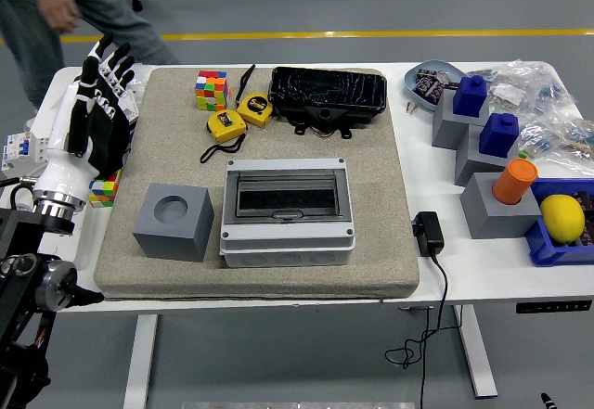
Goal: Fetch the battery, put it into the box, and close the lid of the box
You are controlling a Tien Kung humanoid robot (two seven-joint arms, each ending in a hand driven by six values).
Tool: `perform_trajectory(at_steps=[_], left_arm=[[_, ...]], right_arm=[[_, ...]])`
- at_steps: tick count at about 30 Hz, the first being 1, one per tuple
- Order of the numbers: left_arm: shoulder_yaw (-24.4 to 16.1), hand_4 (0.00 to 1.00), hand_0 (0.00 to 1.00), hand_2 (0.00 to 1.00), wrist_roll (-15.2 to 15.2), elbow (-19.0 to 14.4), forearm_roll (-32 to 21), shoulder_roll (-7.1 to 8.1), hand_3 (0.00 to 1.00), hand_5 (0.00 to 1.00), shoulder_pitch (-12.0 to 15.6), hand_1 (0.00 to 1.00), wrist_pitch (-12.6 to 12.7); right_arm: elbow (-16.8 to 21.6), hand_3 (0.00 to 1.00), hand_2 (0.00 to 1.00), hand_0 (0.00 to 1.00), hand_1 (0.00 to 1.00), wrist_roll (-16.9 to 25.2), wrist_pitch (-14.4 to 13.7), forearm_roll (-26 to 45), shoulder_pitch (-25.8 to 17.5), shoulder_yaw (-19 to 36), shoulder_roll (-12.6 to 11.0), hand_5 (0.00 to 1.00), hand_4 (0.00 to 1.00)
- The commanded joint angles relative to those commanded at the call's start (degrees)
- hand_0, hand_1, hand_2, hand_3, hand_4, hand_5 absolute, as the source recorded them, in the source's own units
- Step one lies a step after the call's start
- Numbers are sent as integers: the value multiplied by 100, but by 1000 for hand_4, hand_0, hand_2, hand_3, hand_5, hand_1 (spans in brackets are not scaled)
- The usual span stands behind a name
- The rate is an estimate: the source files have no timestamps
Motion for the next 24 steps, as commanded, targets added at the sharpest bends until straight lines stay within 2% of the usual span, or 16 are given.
perform_trajectory(at_steps=[2, 4, 8, 9, 14, 15, 17, 18, 20, 21, 24], left_arm=[[-138, 998, 998, 998, 104, 76, -469, -25, 998, 998, 92, 998, 21], [-261, 998, 998, 998, 230, 147, -421, -54, 984, 998, 146, 998, 98], [-577, 998, 998, 998, 580, 219, 503, -140, 984, 998, 270, 998, 422], [-664, 998, 998, 998, 680, 224, 726, -159, 972, 998, 294, 998, 498], [-883, 998, 998, 998, 901, 254, 1955, -157, 972, 998, 374, 998, 529], [-903, 998, 998, 998, 928, 265, 2216, -154, 989, 998, 392, 998, 526], [-887, 998, 998, 998, 925, 286, 2680, -151, 989, 998, 418, 998, 481], [-868, 998, 998, 998, 909, 297, 2702, -149, 989, 998, 423, 998, 463], [-790, 998, 998, 998, 815, 363, 2395, -155, 989, 998, 428, 998, 381], [-759, 998, 998, 998, 767, 396, 2238, -162, 998, 998, 427, 998, 351], [-681, 998, 998, 998, 639, 461, 1665, -181, 998, 998, 422, 998, 289]], right_arm=[[0, 780, 739, 803, 730, 7, -4, -18, -6, 7, 2, 998, 998], [0, 780, 748, 820, 745, 5, -9, -36, -15, 7, 2, 998, 998], [0, 780, 748, 820, 745, -12, -36, -65, -5, 32, -13, 998, 998], [0, 787, 769, 875, 788, -19, -45, -71, 4, 37, -21, 998, 998], [0, 787, 769, 875, 788, -48, -104, -194, 21, 119, -48, 998, 998], [0, 820, 821, 957, 862, -58, -103, -231, 19, 122, -53, 998, 998], [0, 820, 821, 957, 862, -49, -132, -343, 13, 175, -59, 998, 998], [0, 820, 821, 957, 862, -44, -144, -376, 10, 193, -60, 998, 998], [0, 820, 821, 957, 862, -49, -172, -463, 2, 247, -66, 998, 998], [0, 879, 902, 998, 946, -58, -182, -476, 0, 255, -69, 998, 998], [0, 879, 902, 998, 946, -122, -194, -441, -8, 257, -69, 998, 998]])
